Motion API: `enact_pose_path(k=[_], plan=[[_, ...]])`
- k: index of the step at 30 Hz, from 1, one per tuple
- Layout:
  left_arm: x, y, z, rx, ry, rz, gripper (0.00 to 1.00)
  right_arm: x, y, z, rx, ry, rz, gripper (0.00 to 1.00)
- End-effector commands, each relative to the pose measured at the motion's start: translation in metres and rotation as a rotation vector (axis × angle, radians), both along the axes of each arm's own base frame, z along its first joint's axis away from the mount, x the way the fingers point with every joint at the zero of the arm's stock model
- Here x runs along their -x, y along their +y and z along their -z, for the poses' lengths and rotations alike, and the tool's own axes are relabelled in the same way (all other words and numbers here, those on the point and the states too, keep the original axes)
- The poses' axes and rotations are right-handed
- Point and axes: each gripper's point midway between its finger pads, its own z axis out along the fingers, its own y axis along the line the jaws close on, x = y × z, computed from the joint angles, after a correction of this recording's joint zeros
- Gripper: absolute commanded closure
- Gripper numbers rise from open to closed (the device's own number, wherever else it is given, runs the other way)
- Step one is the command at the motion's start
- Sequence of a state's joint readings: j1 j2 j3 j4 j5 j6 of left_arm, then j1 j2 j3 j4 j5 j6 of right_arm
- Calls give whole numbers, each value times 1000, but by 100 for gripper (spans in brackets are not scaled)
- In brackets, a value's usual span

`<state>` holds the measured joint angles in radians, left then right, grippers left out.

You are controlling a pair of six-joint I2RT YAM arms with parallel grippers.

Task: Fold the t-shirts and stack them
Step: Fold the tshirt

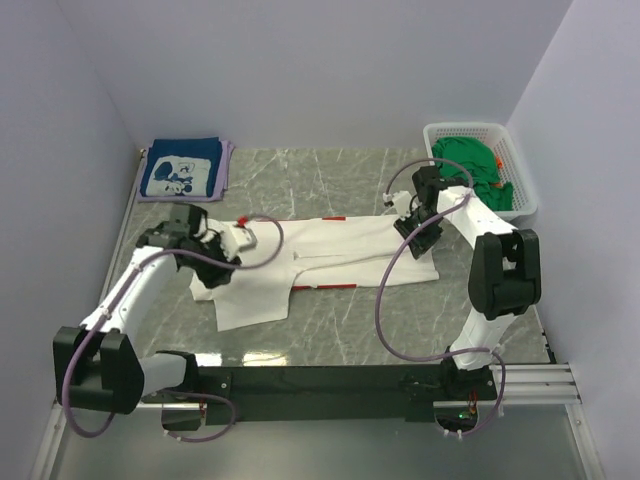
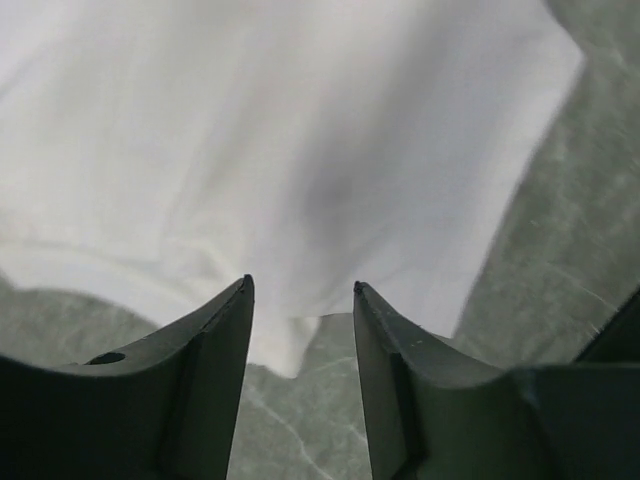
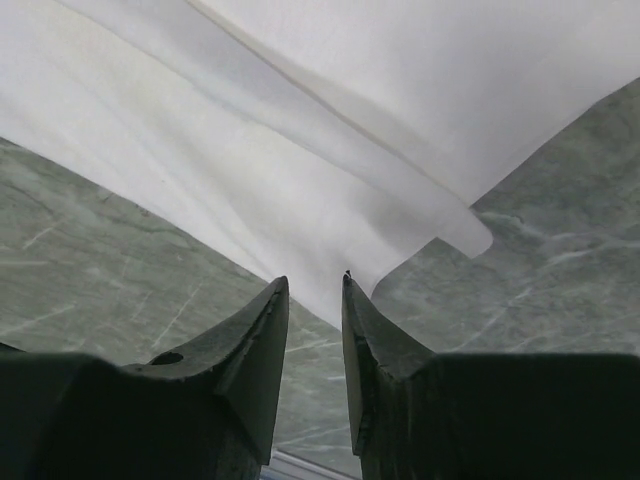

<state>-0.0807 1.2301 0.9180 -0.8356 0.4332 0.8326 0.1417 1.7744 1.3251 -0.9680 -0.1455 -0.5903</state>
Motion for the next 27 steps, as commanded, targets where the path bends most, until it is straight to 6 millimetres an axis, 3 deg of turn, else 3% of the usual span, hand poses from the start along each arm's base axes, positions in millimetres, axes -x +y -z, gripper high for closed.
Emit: enact_pose_path(k=[1, 5, 11, 18, 21, 24, 27], plan=[[41, -4, 31, -129, 102, 142, 52, -4, 8, -23, -39, -33, 18, 64], [57, -24, 43, -177, 101, 245, 49, -6, 6, -22, -40, -37, 36, 64], [79, -38, 72, -277, 146, 336, 48, -11, -1, -21, -33, -34, 59, 64], [84, -61, 89, -284, 159, 386, 46, -13, -12, -19, -17, -27, 78, 64], [87, -61, 98, -316, 168, 400, 47, -14, -16, -20, -11, -27, 81, 64], [88, -58, 110, -351, 165, 401, 55, -14, -19, -18, -5, -22, 86, 64], [89, -52, 120, -391, 162, 387, 72, -15, -22, -18, -3, -20, 89, 64]])
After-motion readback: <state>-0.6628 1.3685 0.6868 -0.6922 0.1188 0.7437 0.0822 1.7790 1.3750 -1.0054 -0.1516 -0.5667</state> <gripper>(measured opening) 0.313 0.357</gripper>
